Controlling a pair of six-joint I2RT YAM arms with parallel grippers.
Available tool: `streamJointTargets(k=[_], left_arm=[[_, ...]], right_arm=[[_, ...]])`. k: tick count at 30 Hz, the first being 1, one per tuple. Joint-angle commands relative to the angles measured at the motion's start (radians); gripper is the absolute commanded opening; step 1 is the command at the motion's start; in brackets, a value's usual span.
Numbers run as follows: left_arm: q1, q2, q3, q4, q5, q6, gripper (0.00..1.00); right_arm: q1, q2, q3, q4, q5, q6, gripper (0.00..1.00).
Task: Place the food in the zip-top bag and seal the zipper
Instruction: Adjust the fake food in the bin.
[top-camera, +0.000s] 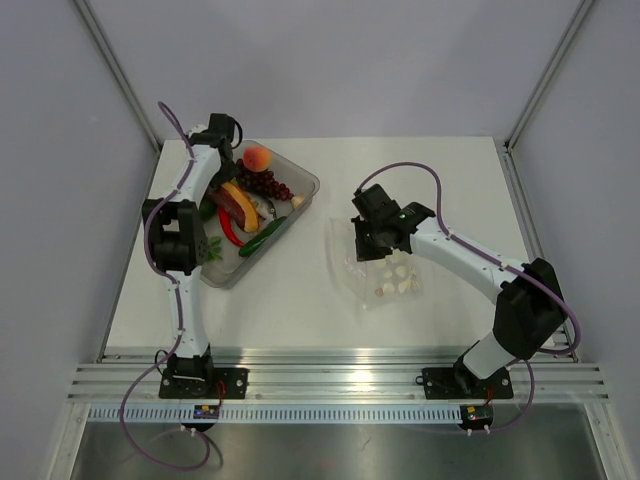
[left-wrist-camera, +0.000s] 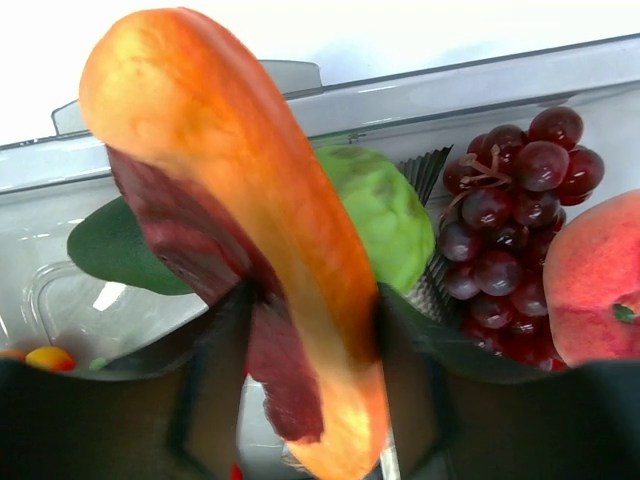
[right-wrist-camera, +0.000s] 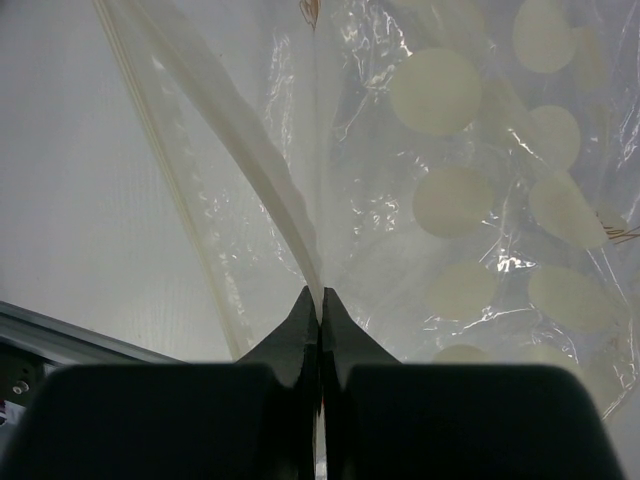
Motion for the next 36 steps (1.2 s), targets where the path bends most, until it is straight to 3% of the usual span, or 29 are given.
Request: streamJointTargets(k=[1, 2, 8, 14, 20, 26, 32, 36], left_arm=[[0.004, -0.036, -0.007, 0.013, -0.058, 0.008, 0.44], [0.004, -0.055, -0.02, 0.011, -0.058, 0.011, 0.33], [0.003, -0.167, -0.121, 0.016, -0.062, 0.029, 0.01], [-0.011, -0.355, -0.238, 0.026, -0.092, 0.061, 0.0], [-0.017, -0.532, -0.39, 0.164, -0.035, 0.175, 0.0], [-0.016, -0.535, -0.433, 0.189, 0.0, 0.216, 0.0], [-0.002, -0.559, -0.525, 0.376, 0.318, 0.363, 0.0], [0.035, -0.491, -0.467, 0.346, 0.584, 0.393, 0.0]], right_arm=[[0.0, -0.031, 0.003, 0.036, -0.014, 0.008, 0.0], [-0.001, -0.034, 0.003, 0.034, -0.014, 0.01, 0.0], [0.0, -0.041, 0.0, 0.029, -0.011, 0.016, 0.0], [-0.001, -0.047, 0.008, 0.02, 0.003, 0.018, 0.0], [0.0, -0.051, 0.008, 0.028, -0.002, 0.028, 0.0], [0.0, -0.053, 0.001, 0.029, -0.006, 0.039, 0.0], [0.002, -0.056, -0.005, 0.022, 0.003, 0.038, 0.0], [0.0, -0.047, -0.009, 0.029, -0.003, 0.038, 0.0]])
